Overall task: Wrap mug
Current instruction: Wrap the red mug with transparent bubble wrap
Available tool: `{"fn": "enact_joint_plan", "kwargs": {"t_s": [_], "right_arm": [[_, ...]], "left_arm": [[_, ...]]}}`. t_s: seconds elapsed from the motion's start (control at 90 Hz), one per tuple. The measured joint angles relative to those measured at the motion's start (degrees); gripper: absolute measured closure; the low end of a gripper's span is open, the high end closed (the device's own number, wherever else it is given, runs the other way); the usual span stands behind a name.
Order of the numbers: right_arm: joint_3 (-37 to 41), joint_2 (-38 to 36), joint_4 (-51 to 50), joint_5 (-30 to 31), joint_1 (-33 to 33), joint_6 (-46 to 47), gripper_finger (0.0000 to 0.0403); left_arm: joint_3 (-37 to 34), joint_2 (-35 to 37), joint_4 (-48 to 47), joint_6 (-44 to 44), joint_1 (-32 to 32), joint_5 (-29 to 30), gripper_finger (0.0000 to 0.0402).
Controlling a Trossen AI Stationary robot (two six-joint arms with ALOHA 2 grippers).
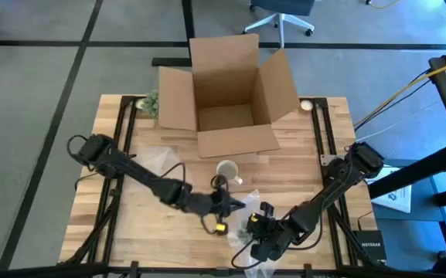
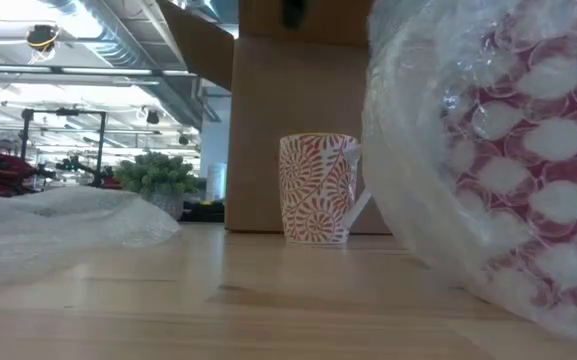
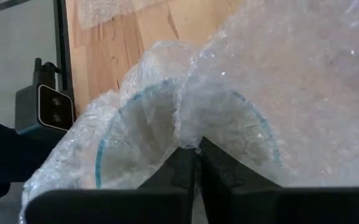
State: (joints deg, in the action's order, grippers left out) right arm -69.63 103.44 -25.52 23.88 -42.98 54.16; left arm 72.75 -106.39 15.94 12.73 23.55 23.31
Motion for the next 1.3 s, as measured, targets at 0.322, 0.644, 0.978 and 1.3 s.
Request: {"fn": "enact_joint_plan", "kwargs": {"t_s": [0.322, 0.644, 0.978, 1.3], "right_arm": [[0.0, 0.02, -0.04, 0.43, 0.0, -0.95, 0.0402], [0.0, -0.26, -0.04, -0.59, 0.65, -1.88, 0.0402], [-1.53, -1.16, -0.6, -7.81, 3.51, -3.34, 0.0402], [-8.81, -7.57, -13.49, -12.9, 3.33, -4.59, 0.0359]], "left_arm": [[-0.04, -3.12, -1.34, 6.35, 2.22, -4.11, 0.0401], [-0.02, -8.02, 0.56, 10.44, 5.38, -3.11, 0.0401], [0.11, -10.57, 3.74, 10.88, 4.85, -3.09, 0.0401], [0.11, -10.65, 3.57, 10.69, 4.93, -2.95, 0.0401]]}}
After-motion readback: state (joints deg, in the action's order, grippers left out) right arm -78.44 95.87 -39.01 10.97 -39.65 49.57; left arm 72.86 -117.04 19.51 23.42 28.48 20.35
